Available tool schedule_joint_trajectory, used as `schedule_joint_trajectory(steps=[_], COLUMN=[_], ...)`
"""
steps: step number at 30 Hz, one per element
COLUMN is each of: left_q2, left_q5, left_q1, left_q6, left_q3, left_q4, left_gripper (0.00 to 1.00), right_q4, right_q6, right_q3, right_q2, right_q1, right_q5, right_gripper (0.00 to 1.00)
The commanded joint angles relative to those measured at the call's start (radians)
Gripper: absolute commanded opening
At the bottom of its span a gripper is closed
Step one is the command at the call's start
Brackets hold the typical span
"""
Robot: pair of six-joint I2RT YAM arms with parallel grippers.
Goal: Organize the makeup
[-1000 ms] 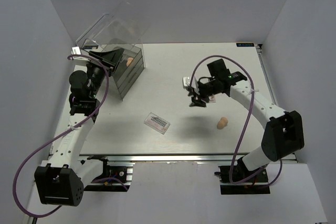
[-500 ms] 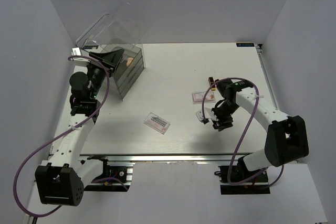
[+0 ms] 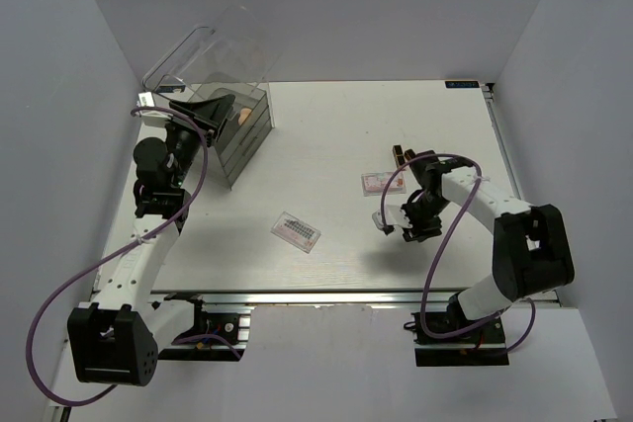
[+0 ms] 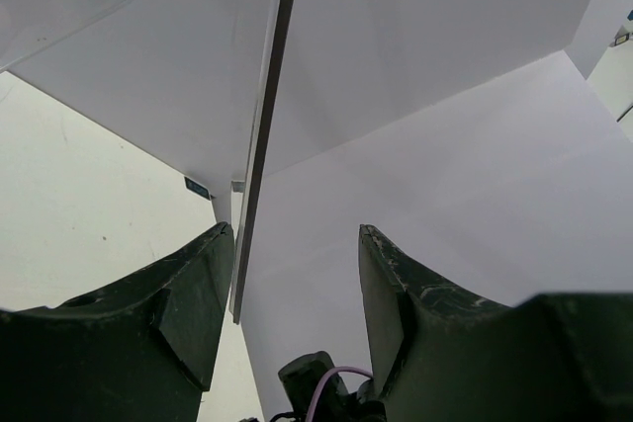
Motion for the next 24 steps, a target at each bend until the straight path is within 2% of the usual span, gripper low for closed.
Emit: schedule_joint_trajectory(steps=[1,10,13,14,15,18,21,22,23,24], left_q2=[-0.011,-0.007,-0.004,-0.004,-0.004,-0.004,-0.005,-0.007,-0.007,-0.007], left_q5=[0.036,0.039,0.037,0.039,0.039,0.039,0.04,0.037,0.037,0.037], left_q1=[-0.003,-0.003,-0.003,-0.003,-0.003,-0.003,-0.004,-0.003,-0.003,-0.003], left_q6=[-0.014,-0.022,-0.024,-0.024,-0.024,-0.022,-0.027,-0.03,-0.033,-0.034], left_q3=[-0.004,-0.009,-0.007,-0.009,-0.007,-0.006,-0.007,-0.009,-0.009,-0.009], left_q4=[0.062,0.071,0.076,0.076,0.076,0.074,0.082,0.088,0.091,0.092], left_gripper=[0.62,0.62,0.62,0.62,0.62,0.62,0.62,0.62,0.62,0.62], right_q4=[0.072,0.133,0.126,0.1,0.084,0.017,0.003,0.024,0.058,0.142], right_q6=[0.007,0.027,0.034,0.035,0.04,0.076,0.202,0.258,0.39,0.45], right_q3=[-0.013,-0.068,-0.075,-0.053,-0.035,0.089,0.25,0.283,0.312,0.353], right_q2=[0.019,0.043,0.047,0.045,0.043,0.03,0.048,0.054,0.062,0.068], right_q1=[-0.002,-0.002,-0.005,-0.004,-0.004,-0.001,0.028,0.04,0.072,0.091], right_q5=[0.021,0.063,0.07,0.055,0.038,-0.086,-0.25,-0.319,-0.348,-0.374], right_gripper=[0.5,0.43,0.32,0.2,0.14,0.01,0.0,0.0,0.0,0.0])
